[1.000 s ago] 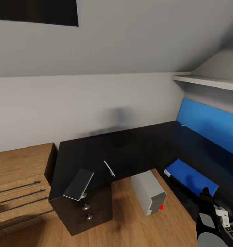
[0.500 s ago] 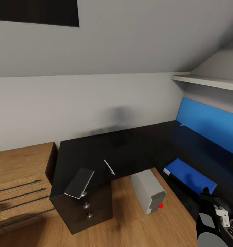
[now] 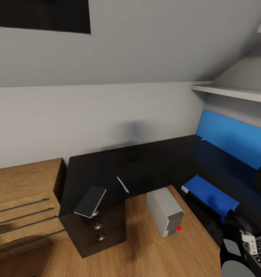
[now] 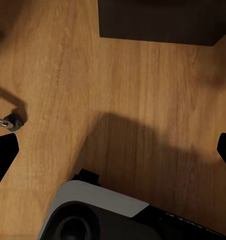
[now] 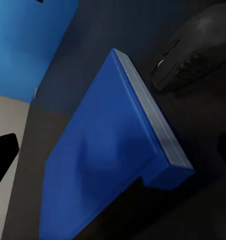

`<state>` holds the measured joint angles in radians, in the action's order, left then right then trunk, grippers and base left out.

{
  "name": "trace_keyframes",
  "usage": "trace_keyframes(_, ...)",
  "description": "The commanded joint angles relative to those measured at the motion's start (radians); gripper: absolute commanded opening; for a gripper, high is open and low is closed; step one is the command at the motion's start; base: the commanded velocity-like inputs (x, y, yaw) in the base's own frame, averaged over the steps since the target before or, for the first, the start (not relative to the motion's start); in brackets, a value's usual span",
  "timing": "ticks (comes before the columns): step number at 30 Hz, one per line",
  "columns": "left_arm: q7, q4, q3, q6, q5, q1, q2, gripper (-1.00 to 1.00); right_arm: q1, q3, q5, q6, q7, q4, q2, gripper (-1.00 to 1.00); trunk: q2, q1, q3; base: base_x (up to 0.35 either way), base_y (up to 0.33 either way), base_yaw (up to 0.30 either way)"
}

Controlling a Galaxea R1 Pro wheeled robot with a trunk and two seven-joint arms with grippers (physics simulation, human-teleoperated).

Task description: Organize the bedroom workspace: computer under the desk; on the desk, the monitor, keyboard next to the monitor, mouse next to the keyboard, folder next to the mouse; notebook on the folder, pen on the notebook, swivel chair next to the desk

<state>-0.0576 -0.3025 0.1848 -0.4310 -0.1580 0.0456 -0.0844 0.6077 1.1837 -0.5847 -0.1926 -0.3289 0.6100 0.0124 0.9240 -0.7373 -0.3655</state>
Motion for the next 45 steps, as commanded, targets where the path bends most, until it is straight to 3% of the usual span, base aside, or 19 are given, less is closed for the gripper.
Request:
trace_keyframes(1, -0.002, 0.0, -0.004, -0.003, -0.008, 0.0, 0.0, 1.0, 0.001, 0.004, -0.01, 0.002, -0.009, 0.0, 0.001, 1.0, -0.006, 0.004, 0.002, -0.002, 0.0, 0.0)
trace_keyframes(15, -0.002, 0.0, -0.004, -0.003, -0.008, 0.0, 0.0, 1.0, 0.001, 0.002, -0.009, 0.003, -0.011, 0.0, 0.001, 1.0, -0.104, 0.058, 0.046, 0.0, 0.0, 0.0)
trace_keyframes(20, -0.002, 0.0, -0.004, -0.003, -0.008, 0.0, -0.001, 1.0, 0.001, -0.028, -0.008, 0.02, -0.013, 0.036, 0.004, 1.0, -0.104, 0.058, 0.046, 0.0, 0.0, 0.0)
trace_keyframes(26, -0.002, 0.0, -0.004, -0.003, -0.008, 0.0, -0.001, 1.0, 0.001, -0.056, -0.005, 0.145, -0.013, 0.144, 0.019, 1.0, -0.104, 0.058, 0.046, 0.0, 0.0, 0.0)
trace_keyframes(31, -0.001, 0.0, -0.004, -0.002, -0.008, 0.0, -0.001, 1.0, -0.002, -0.059, 0.014, 0.282, -0.018, 0.243, 0.05, 1.0, -0.104, 0.058, 0.046, 0.0, 0.0, 0.0)
trace_keyframes(33, -0.001, 0.0, -0.004, -0.002, -0.008, 0.0, 0.0, 1.0, -0.015, -0.059, 0.045, 0.323, -0.025, 0.281, 0.065, 1.0, -0.104, 0.058, 0.046, 0.0, 0.0, 0.0)
trace_keyframes(35, -0.001, 0.0, -0.004, -0.001, -0.008, 0.0, 0.0, 1.0, -0.037, -0.06, 0.112, 0.369, -0.058, 0.329, 0.087, 1.0, -0.104, 0.058, 0.046, 0.0, 0.0, 0.0)
trace_keyframes(37, -0.001, 0.0, -0.004, -0.001, -0.008, 0.0, 0.0, 1.0, -0.044, -0.06, 0.152, 0.392, -0.089, 0.351, 0.101, 1.0, -0.104, 0.058, 0.046, 0.0, 0.0, 0.0)
trace_keyframes(39, -0.001, 0.0, -0.005, -0.002, -0.008, 0.0, 0.0, 1.0, -0.051, -0.061, 0.243, 0.429, -0.175, 0.388, 0.131, 1.0, -0.104, 0.058, 0.046, 0.0, 0.0, 0.0)
trace_keyframes(42, -0.001, 0.0, -0.005, -0.002, -0.008, 0.0, -0.001, 1.0, -0.056, -0.061, 0.355, 0.449, -0.273, 0.409, 0.153, 1.0, -0.104, 0.058, 0.046, 0.0, 0.0, 0.0)
trace_keyframes(43, -0.001, 0.0, -0.005, -0.002, -0.008, 0.0, -0.001, 1.0, -0.058, -0.061, 0.422, 0.453, -0.325, 0.414, 0.162, 1.0, -0.104, 0.058, 0.046, 0.0, 0.0, 0.0)
trace_keyframes(44, -0.001, 0.0, -0.005, -0.002, -0.008, 0.0, -0.001, 1.0, -0.059, -0.061, 0.457, 0.455, -0.351, 0.415, 0.162, 1.0, -0.104, 0.058, 0.046, 0.0, 0.0, 0.0)
trace_keyframes(45, -0.001, 0.0, -0.005, -0.002, -0.008, 0.0, 0.0, 1.0, -0.06, -0.062, 0.531, 0.457, -0.401, 0.416, 0.162, 1.0, -0.104, 0.058, 0.046, 0.0, 0.0, 0.0)
